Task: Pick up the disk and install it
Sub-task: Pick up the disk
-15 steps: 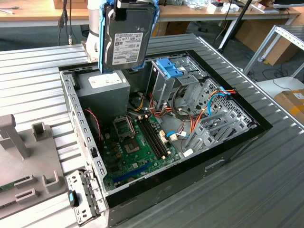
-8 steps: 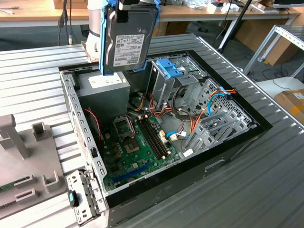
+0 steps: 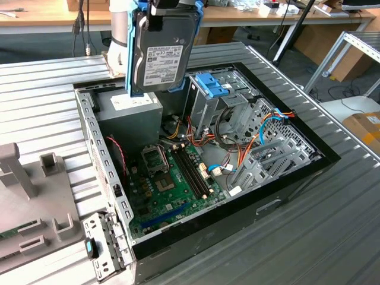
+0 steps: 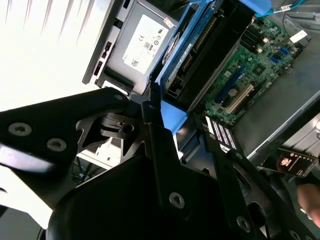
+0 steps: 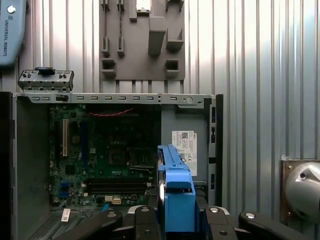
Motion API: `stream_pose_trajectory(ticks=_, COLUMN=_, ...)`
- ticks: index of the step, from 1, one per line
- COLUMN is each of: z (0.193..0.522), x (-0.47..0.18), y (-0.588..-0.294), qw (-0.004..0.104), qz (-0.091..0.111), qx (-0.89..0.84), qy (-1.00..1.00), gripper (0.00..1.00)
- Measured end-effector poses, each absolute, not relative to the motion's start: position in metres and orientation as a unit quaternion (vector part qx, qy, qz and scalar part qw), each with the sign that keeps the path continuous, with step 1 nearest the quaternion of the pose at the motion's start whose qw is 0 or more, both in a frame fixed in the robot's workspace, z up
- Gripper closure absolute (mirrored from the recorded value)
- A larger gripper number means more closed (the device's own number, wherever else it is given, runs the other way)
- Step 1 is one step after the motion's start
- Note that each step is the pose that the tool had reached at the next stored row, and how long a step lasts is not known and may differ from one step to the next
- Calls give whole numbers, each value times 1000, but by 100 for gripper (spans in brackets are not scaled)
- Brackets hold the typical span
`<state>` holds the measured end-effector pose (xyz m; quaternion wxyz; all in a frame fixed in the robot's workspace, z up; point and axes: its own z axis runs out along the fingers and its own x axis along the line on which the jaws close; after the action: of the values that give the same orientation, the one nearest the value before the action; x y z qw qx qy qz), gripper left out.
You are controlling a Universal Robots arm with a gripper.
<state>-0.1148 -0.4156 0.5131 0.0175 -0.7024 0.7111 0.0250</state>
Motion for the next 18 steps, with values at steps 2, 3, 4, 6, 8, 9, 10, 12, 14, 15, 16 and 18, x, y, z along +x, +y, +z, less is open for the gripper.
stream_pose_trajectory(ticks=2, z=513, x=-115, y=-420, qw=18, qz=25, qx=-702, qy=711, gripper=63)
stream_pose_trajectory(ticks=3, z=513, x=-115, y=-424, qw=18, qz=25, qx=-702, qy=711, gripper=63)
stream_pose_trajectory(ticks=4, z=513, x=-115, y=-428, qw=18, qz=25, qx=-702, qy=711, gripper=63)
stream_pose_trajectory(ticks=6, z=513, x=-114, y=-433, qw=18, qz=25, qx=-702, qy=711, gripper=63)
stream_pose_trajectory(ticks=8, z=513, x=-114, y=-446, qw=18, qz=25, qx=-702, qy=711, gripper=63)
stream_pose_trajectory(ticks=9, z=513, x=-114, y=-449, qw=18, qz=25, qx=-702, qy=711, gripper=63)
stream_pose_trajectory(ticks=10, z=513, x=-114, y=-451, qw=18, qz=25, qx=-702, qy=711, gripper=63)
stream_pose_trajectory(ticks=12, z=513, x=-113, y=-458, qw=18, qz=25, qx=-702, qy=711, gripper=63)
stream_pose_trajectory(ticks=14, z=513, x=-113, y=-465, qw=18, qz=25, qx=-702, qy=711, gripper=63)
stream_pose_trajectory(ticks=15, z=513, x=-113, y=-469, qw=18, qz=25, qx=-702, qy=711, gripper=63)
stream_pose_trajectory(ticks=16, z=513, x=-113, y=-471, qw=18, qz=25, qx=-702, qy=711, gripper=63)
stream_pose_trajectory(ticks=18, z=513, x=-113, y=-477, qw=18, qz=25, qx=-702, qy=711, gripper=63)
